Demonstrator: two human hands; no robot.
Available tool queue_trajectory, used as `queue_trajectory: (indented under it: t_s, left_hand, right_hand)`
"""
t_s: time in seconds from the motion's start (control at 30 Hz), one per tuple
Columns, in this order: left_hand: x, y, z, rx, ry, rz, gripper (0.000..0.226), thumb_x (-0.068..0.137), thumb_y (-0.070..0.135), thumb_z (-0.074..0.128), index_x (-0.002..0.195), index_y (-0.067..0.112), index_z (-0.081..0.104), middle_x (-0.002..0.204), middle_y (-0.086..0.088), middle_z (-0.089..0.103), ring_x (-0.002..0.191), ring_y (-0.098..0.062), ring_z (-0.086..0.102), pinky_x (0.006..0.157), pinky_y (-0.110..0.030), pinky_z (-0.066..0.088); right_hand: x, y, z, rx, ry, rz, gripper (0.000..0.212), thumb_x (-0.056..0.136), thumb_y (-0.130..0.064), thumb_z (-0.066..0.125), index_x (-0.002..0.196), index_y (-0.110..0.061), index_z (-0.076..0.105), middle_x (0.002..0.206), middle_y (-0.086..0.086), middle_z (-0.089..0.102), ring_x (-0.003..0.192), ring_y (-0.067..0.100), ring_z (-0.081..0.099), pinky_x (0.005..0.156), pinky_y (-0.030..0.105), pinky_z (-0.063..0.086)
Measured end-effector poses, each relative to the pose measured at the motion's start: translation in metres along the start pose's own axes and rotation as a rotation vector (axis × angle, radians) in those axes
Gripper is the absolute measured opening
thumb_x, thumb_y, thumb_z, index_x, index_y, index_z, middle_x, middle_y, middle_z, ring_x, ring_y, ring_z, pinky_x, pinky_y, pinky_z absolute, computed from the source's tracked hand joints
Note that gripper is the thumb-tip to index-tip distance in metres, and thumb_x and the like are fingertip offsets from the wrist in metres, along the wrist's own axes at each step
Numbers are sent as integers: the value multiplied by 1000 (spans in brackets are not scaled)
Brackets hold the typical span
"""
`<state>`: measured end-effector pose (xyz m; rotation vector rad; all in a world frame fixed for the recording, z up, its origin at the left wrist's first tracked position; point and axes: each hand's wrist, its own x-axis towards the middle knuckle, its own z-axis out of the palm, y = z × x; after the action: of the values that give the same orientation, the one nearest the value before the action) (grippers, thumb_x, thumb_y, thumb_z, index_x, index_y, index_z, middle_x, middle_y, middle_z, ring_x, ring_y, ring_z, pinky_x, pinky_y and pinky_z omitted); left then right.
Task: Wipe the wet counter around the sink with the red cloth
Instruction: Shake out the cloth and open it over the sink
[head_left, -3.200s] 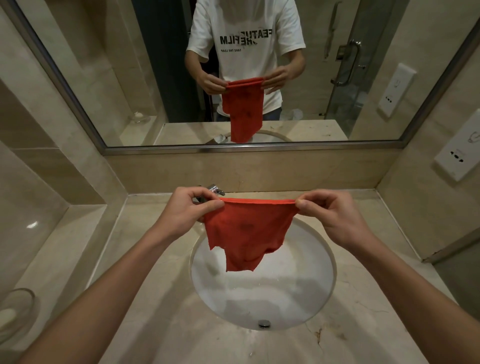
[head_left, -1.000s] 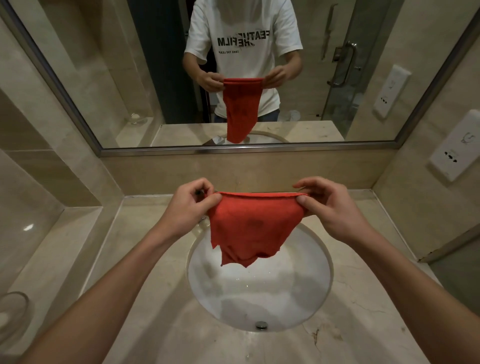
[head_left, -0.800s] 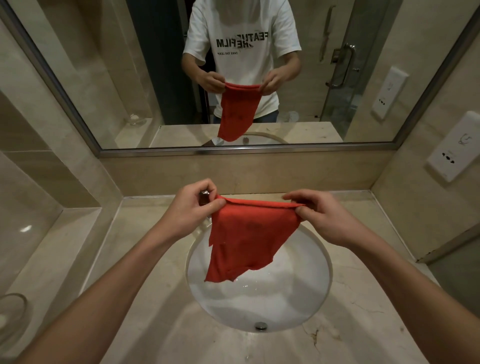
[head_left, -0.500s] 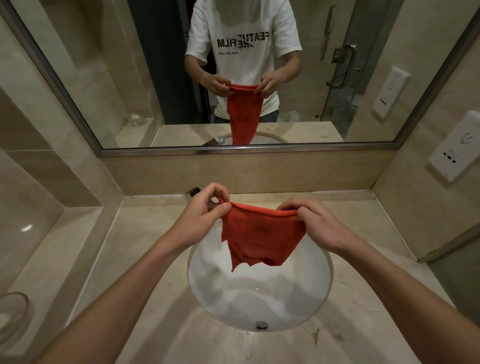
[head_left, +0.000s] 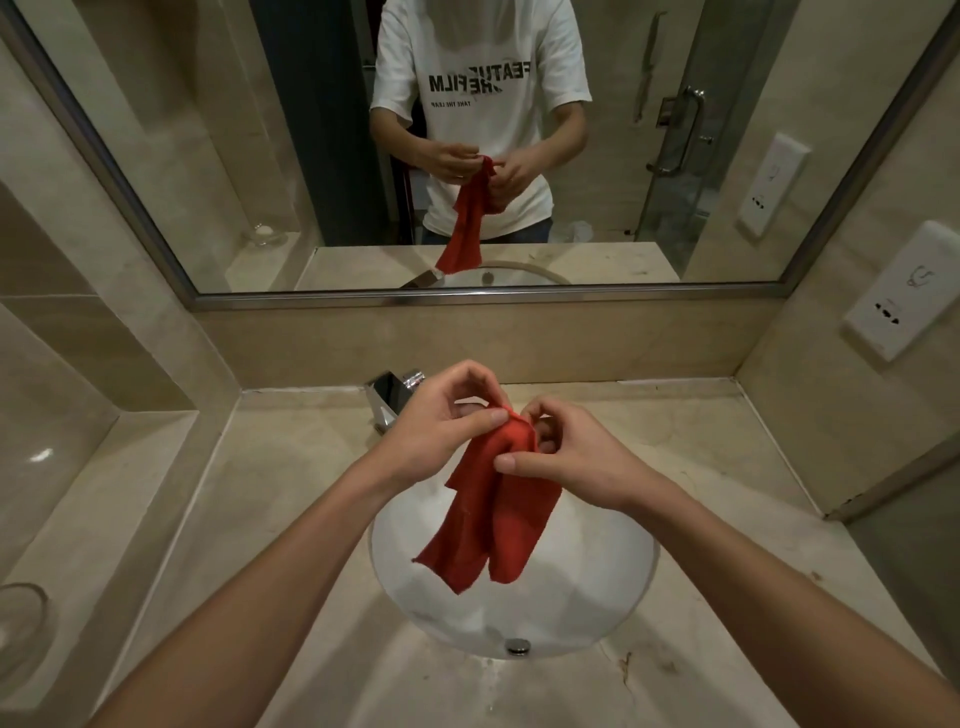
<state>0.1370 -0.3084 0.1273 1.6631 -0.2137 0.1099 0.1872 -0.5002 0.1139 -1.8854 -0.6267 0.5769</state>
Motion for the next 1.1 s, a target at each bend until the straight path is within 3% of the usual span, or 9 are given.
queue_trajectory:
  t_s: [0.1,0.23,0.33,0.43,0.5,0.63,0.83,0.93,1.1]
  left_hand:
    - [-3,-4,-3,-29,76,-61,22,85,-6,69,91,11,56,88,0,66,78,-22,65,74,-34,54]
    - [-7,-7,-4,-48,189,-93,24,82,-2,73,92,12,56,88,-6,69,73,-25,70,66,-34,58]
    - [-8,-10,-5,-77,220,-109,26,81,5,75,98,14,57,88,-9,69,73,-23,68,66,-32,56]
    - [-11,-20,-1,-148,185,-117,38,77,19,82,106,13,59,93,-13,69,82,-19,68,73,-30,55]
    - [-17,-33,5,-131,113,-116,47,68,20,84,110,14,62,99,-3,72,93,-15,68,81,-27,54]
    - [-33,-69,24,13,-9,-175,51,71,13,87,117,17,66,109,0,73,105,-17,67,98,-37,51]
    - [-44,-108,39,149,-71,-249,35,70,28,88,102,24,74,106,6,71,104,-12,63,97,-35,48]
    - [-53,-123,37,116,-93,-293,23,72,21,87,87,11,72,89,-5,67,91,-18,66,89,-31,51]
    - [-60,-129,12,-15,-68,-394,19,79,7,79,79,8,61,71,6,67,73,-10,64,70,-21,49]
  right_hand:
    - [1,-2,6,-72,20,-65,43,72,-55,81,82,-18,62,69,4,54,64,13,49,60,36,38]
    - [2,-6,11,-64,127,-130,22,87,-35,76,81,-16,68,67,-7,58,62,7,51,60,28,38]
    - [0,-15,7,-126,118,-140,16,89,-35,74,83,-21,71,68,-9,61,63,4,52,58,22,38]
    - [-2,-21,3,-165,113,-162,18,91,-36,71,80,-22,71,67,-4,62,63,5,52,59,24,38]
    - [-3,-25,-1,-115,125,-179,18,93,-31,71,82,-16,72,71,3,66,66,6,56,61,26,42]
    - [-7,-30,-10,-77,165,-157,16,93,-27,70,86,-15,77,78,-2,73,73,6,65,66,24,49]
    - [-15,-38,-19,61,248,-135,17,93,-26,67,87,-16,78,76,-5,73,72,5,64,66,19,48]
    - [-16,-44,-30,192,368,-113,12,92,-20,67,86,-19,76,76,-9,73,74,3,64,68,18,49]
    - [-23,-39,-52,235,535,-92,15,91,-22,68,79,-24,77,77,-9,72,77,5,63,76,29,49]
